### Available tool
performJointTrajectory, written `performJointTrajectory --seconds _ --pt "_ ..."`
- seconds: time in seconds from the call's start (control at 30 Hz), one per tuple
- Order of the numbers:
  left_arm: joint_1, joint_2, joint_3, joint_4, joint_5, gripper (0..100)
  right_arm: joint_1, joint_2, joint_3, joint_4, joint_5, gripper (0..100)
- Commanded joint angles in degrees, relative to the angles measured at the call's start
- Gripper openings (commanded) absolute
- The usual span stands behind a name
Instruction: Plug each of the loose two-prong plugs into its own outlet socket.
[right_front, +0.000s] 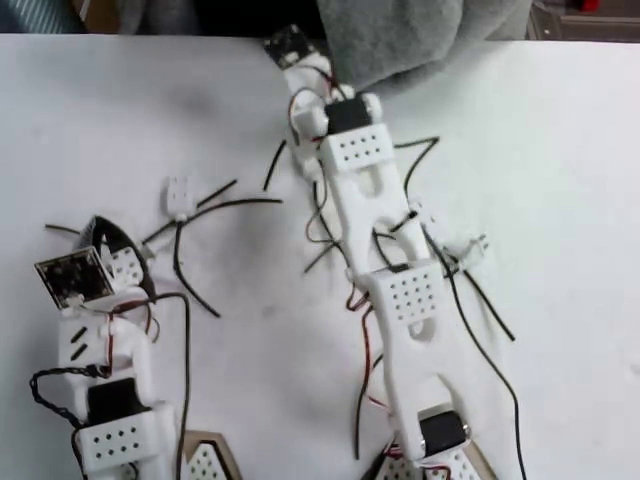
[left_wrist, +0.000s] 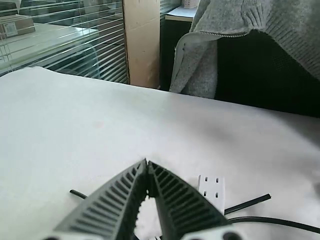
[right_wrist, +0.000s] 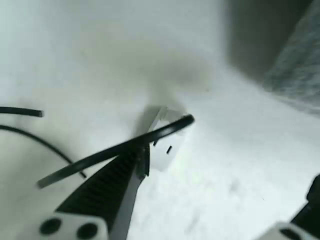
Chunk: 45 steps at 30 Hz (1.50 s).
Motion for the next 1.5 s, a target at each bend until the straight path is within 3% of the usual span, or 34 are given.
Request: performJointTrajectory --seconds 0.0,0.27,0.5,0.63,0.8,1.17,1.47 --pt "0.84 -0.75 -0.26 0.09 -0.35 2 1.01 -5.76 -7.38 11.82 6.68 45.8" --pt "0.84 -0.66 -0.26 0.18 -0.35 2 14.20 -9.54 3.43 12.44 18.20 45.8" --pt "1.54 -0.57 -0.26 0.18 -0.44 2 23.60 -10.24 14.42 12.44 20.84 45.7" --pt "1.80 -0.57 -0.26 0.18 -0.44 2 23.43 -10.33 24.00 12.26 30.24 41.8" --pt "1.80 -0.57 -0.26 0.18 -0.44 2 23.16 -10.15 27.69 10.59 34.46 32.0" --pt "1.80 -0.57 -0.26 0.18 -0.44 2 21.05 -9.63 39.56 5.76 35.08 34.6" --pt "1.80 -0.57 -0.26 0.18 -0.44 2 17.71 -4.09 40.00 4.79 34.46 31.7"
